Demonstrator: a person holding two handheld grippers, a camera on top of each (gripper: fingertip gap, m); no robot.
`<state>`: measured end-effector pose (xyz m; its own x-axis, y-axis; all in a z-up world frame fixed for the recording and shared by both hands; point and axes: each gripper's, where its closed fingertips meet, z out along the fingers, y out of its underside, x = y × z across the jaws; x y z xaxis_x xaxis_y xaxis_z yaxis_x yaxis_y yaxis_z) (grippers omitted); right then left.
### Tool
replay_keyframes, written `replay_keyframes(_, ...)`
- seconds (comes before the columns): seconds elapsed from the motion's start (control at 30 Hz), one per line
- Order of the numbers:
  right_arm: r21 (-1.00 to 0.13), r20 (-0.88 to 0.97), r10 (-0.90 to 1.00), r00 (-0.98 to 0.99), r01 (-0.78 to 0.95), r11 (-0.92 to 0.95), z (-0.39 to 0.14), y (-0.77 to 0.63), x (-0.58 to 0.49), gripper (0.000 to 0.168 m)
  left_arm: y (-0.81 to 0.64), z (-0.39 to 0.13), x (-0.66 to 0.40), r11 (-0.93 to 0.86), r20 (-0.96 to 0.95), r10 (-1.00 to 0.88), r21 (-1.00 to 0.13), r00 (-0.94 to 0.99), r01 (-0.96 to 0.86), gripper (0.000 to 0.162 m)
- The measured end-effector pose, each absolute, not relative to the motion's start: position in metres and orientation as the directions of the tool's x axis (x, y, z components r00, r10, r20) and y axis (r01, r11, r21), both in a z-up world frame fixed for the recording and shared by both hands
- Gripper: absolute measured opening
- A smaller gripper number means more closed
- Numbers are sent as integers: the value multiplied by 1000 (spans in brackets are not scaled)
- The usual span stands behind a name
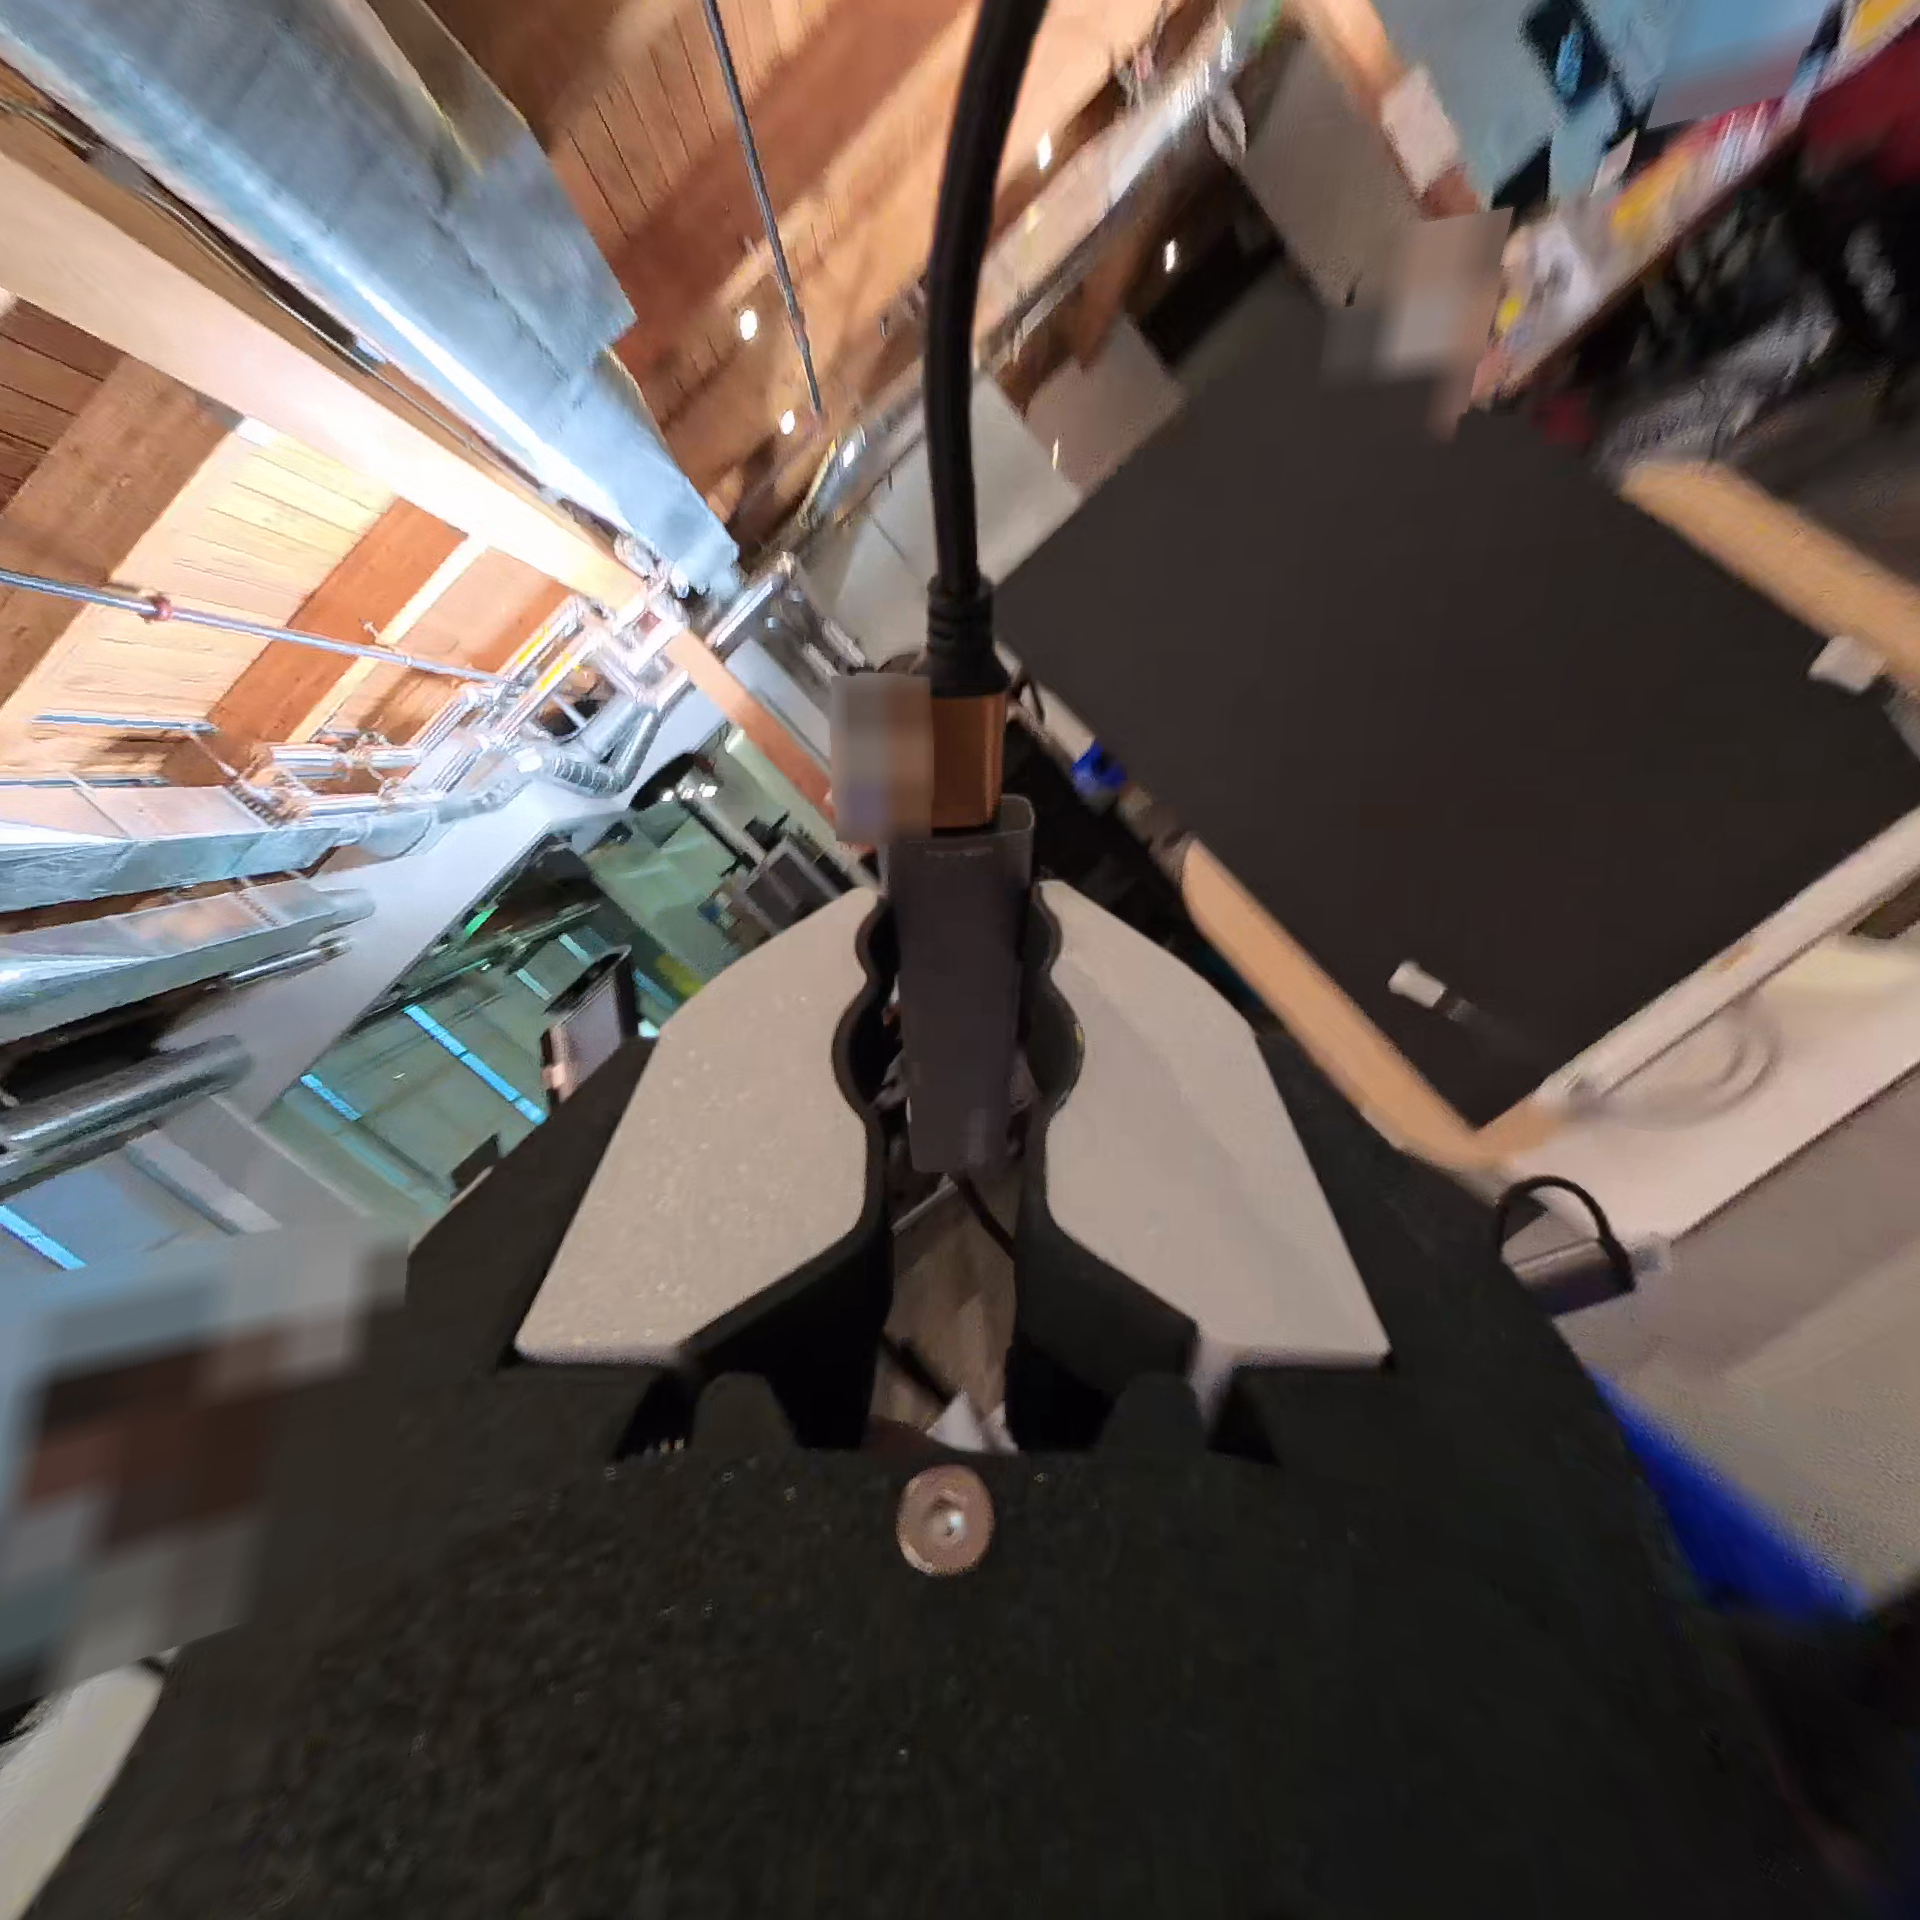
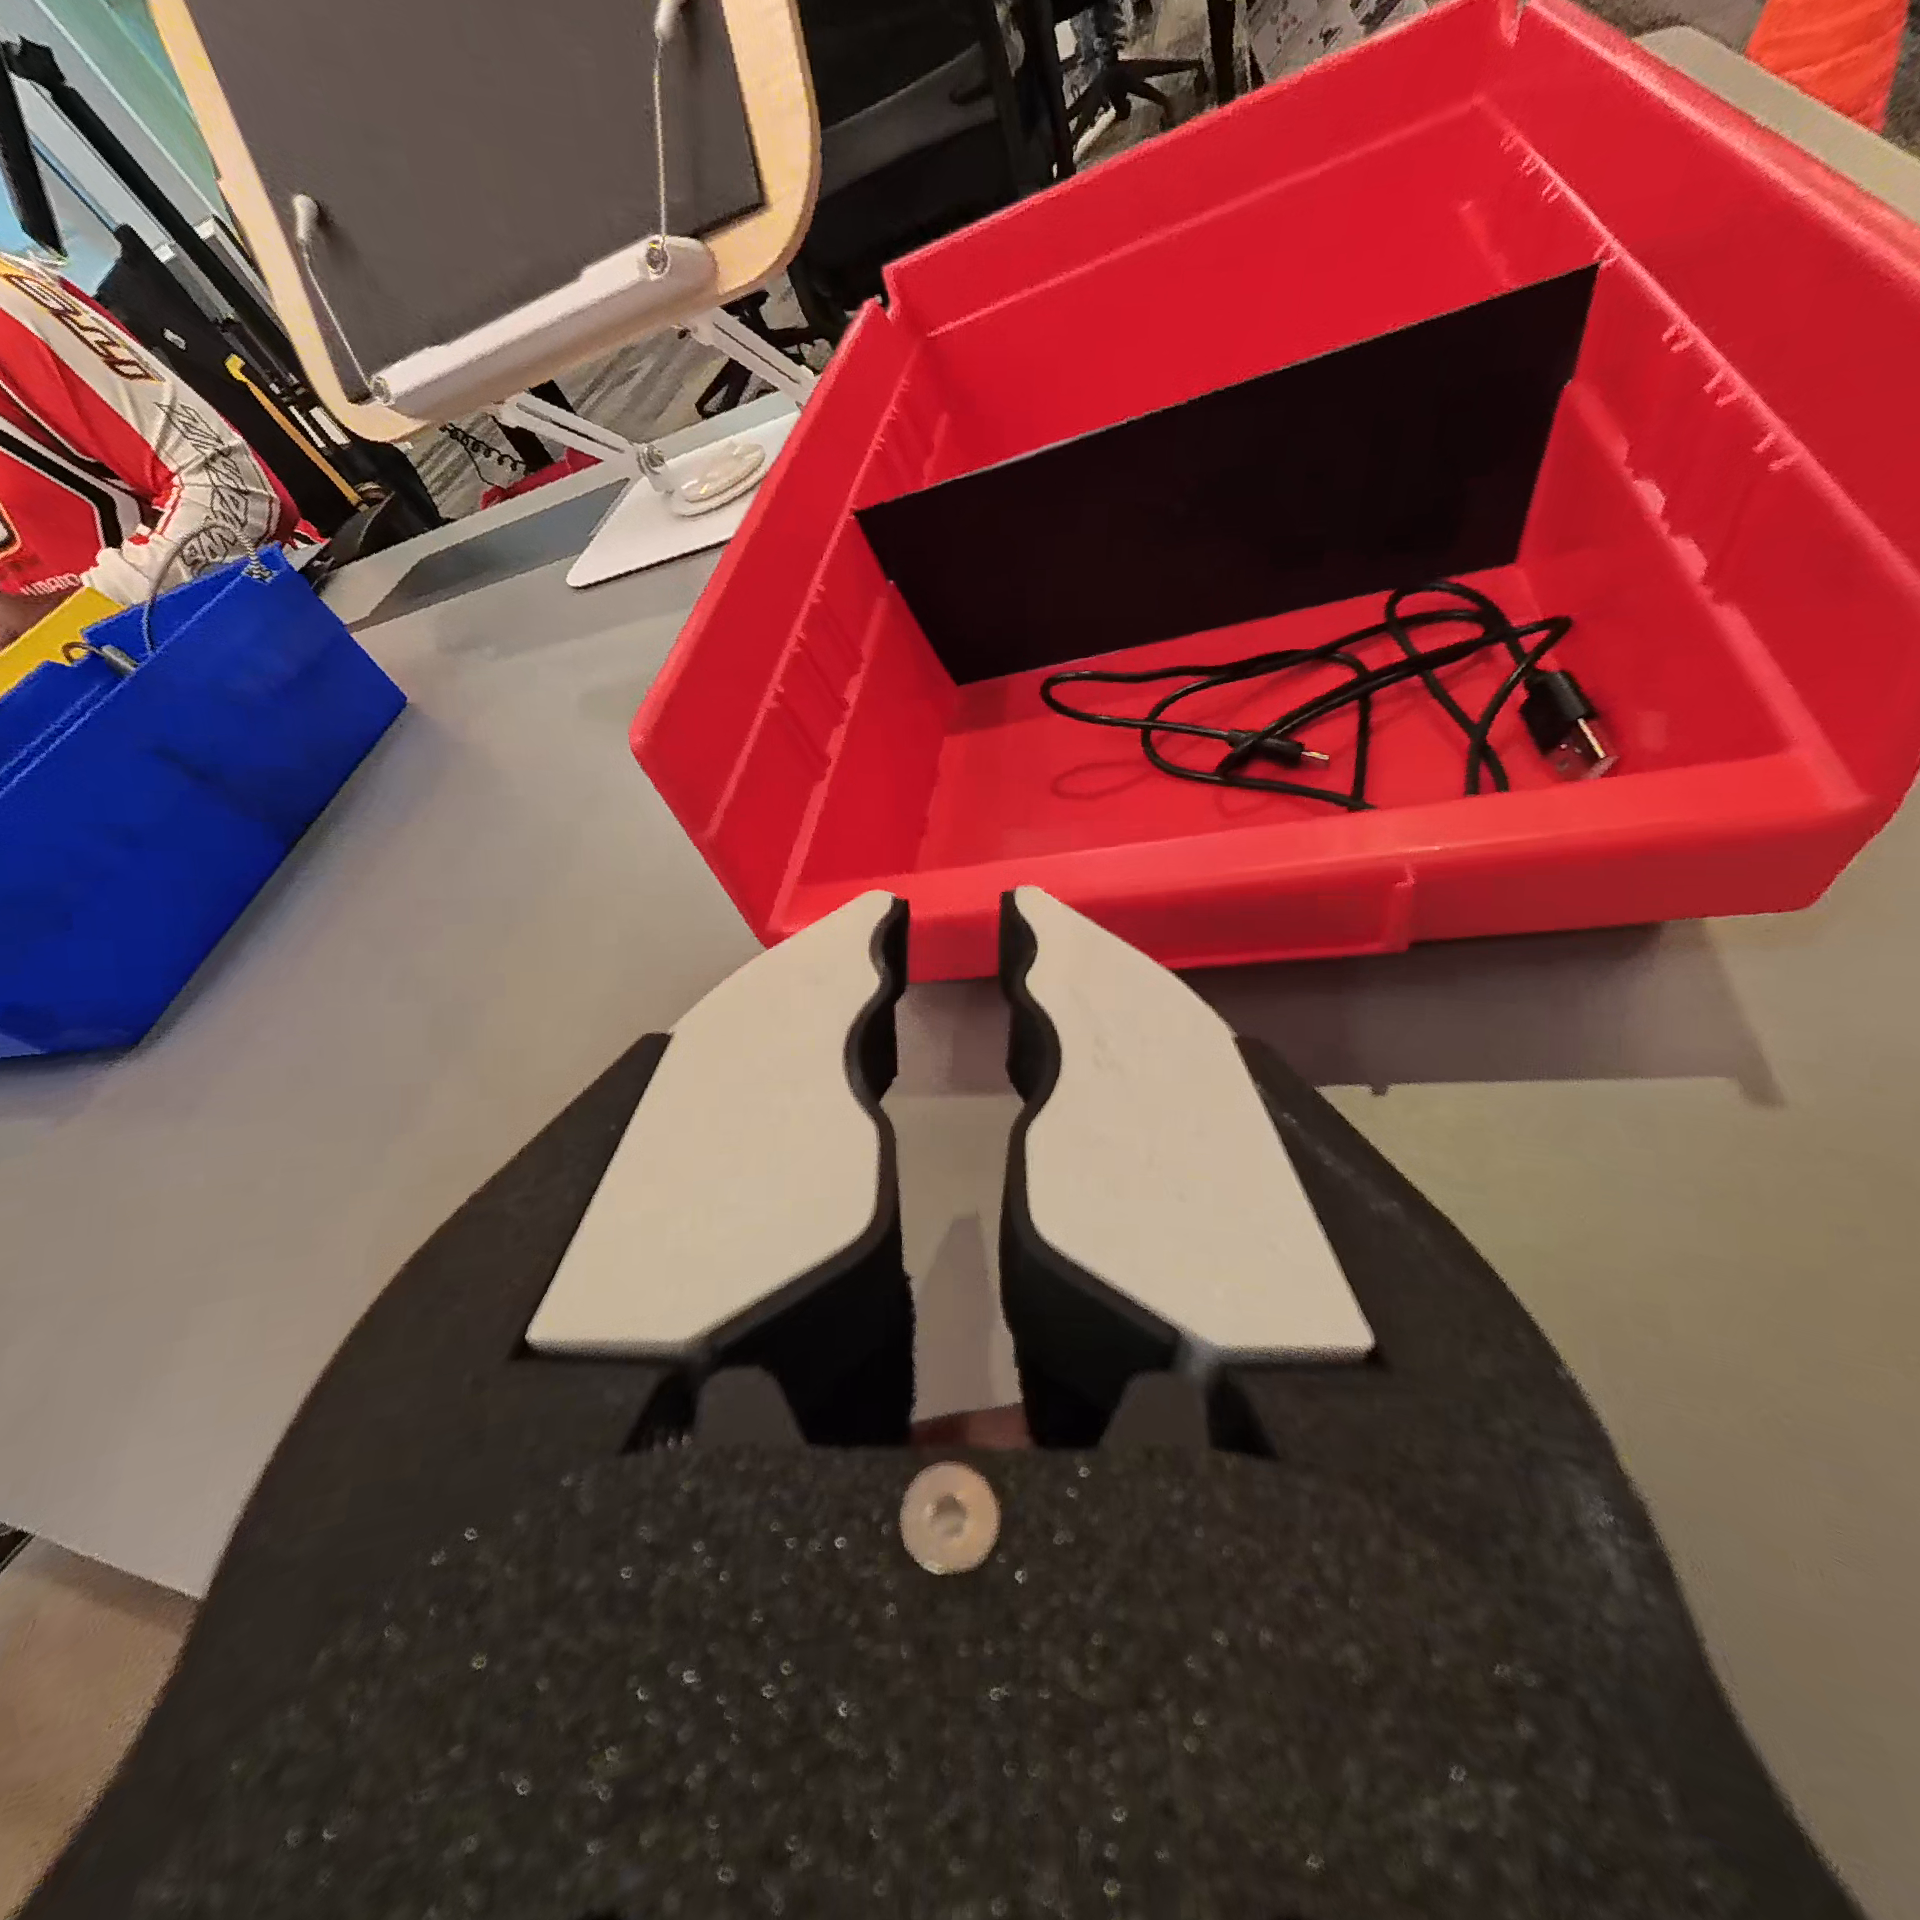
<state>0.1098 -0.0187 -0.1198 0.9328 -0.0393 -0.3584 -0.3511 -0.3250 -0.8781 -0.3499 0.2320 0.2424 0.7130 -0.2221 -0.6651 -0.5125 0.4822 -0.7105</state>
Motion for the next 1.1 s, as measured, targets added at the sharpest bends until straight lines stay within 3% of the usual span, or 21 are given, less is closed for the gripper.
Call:
replay_keyframes(0.1,-889,-345,-44,937,-342,-305,-115,-22,111,16,204,232,-301,544,-640,-253,-715,726,-440,24)
replay_keyframes(0.27,-922,-288,-50,956,-291,-254,-103,-31,114,16,149,145,-212,613,-755,-187,-590,629,-525,23)
replay_keyframes(0.4,-983,-23,-14,1000,-25,-183,-81,-41,96,19,93,62,-156,628,-846,-163,-486,508,-608,23)
replay_keyframes(0.47,-986,39,94,995,54,-159,-73,-43,65,18,71,27,-138,650,-884,-146,-424,444,-630,23)
replay_keyframes(0.63,-997,-19,255,967,2,-81,-32,-48,15,18,52,-34,-119,669,-946,-135,-307,295,-677,23)
replay_keyframes(0.77,-999,8,424,906,27,-40,-7,-39,-27,18,42,-52,-111,685,-947,-197,-319,255,-655,23)
replay_keyframes(0.87,-974,79,511,856,176,-144,-47,-23,-51,17,39,-59,-111,676,-929,-272,-370,251,-638,22)
replay_keyframes(0.97,-964,33,588,808,181,-195,-73,-19,-78,25,41,-69,-114,598,-861,-431,-496,270,-629,23)
replay_keyframes(1.1,-970,102,561,822,206,-126,-66,-10,-107,32,37,-73,-115,594,-865,-432,-486,256,-641,23)
